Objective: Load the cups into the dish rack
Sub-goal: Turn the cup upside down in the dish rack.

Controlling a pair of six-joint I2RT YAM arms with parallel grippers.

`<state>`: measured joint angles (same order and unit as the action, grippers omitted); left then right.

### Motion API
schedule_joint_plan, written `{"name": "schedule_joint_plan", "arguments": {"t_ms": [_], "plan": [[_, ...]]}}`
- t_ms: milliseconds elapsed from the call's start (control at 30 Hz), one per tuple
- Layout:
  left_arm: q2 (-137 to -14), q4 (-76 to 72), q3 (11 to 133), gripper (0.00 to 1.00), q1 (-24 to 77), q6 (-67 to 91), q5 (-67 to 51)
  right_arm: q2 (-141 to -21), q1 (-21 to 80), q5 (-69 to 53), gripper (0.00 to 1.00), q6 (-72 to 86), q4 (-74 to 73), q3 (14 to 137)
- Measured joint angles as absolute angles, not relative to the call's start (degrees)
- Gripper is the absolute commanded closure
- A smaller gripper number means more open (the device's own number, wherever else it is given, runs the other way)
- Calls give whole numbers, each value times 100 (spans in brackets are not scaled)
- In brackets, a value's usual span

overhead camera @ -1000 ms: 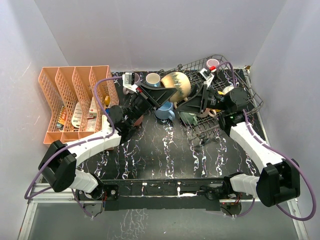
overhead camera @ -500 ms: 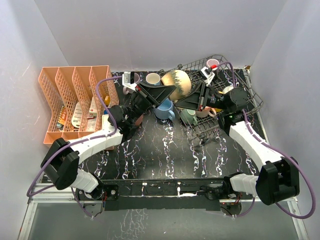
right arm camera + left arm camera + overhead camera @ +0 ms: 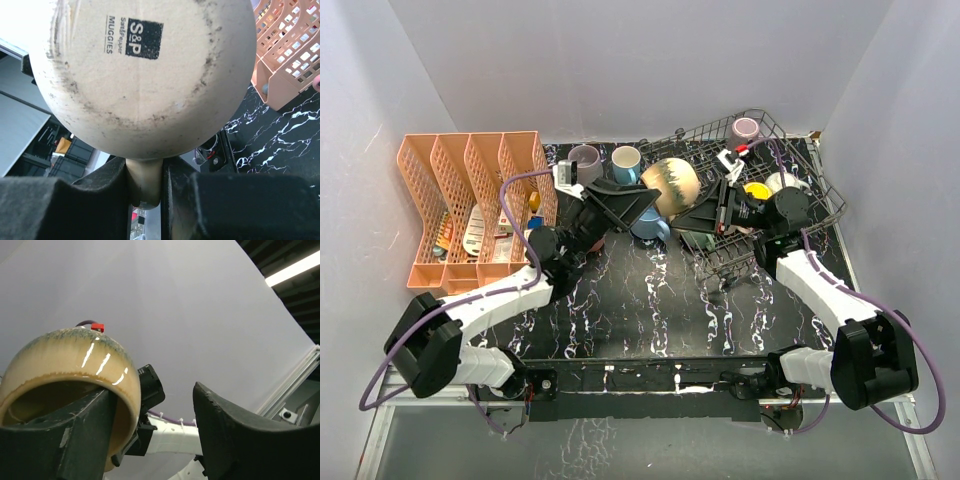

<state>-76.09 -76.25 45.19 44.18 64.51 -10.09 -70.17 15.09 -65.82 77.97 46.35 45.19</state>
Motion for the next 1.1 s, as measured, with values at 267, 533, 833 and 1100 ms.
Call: {"name": "schedule_joint_plan", "arguments": {"t_ms": [267, 533, 833, 1100], "plan": [[-6578, -6827, 3920, 29, 4418, 5898, -528, -7017, 1367, -6650, 92, 7819, 4665, 4309], [-5463, -5986, 3483, 18, 4399, 5317, -152, -7017, 1133, -6764, 92, 7498, 4504, 4187], [-4418, -3741, 3494, 4, 4397, 5151, 119, -7544, 489, -6705, 92, 4322, 1732, 5581], [-3267, -1848, 3258, 3, 4397, 5041, 375, -8892, 123, -5096, 92, 1516, 139, 7052]]}}
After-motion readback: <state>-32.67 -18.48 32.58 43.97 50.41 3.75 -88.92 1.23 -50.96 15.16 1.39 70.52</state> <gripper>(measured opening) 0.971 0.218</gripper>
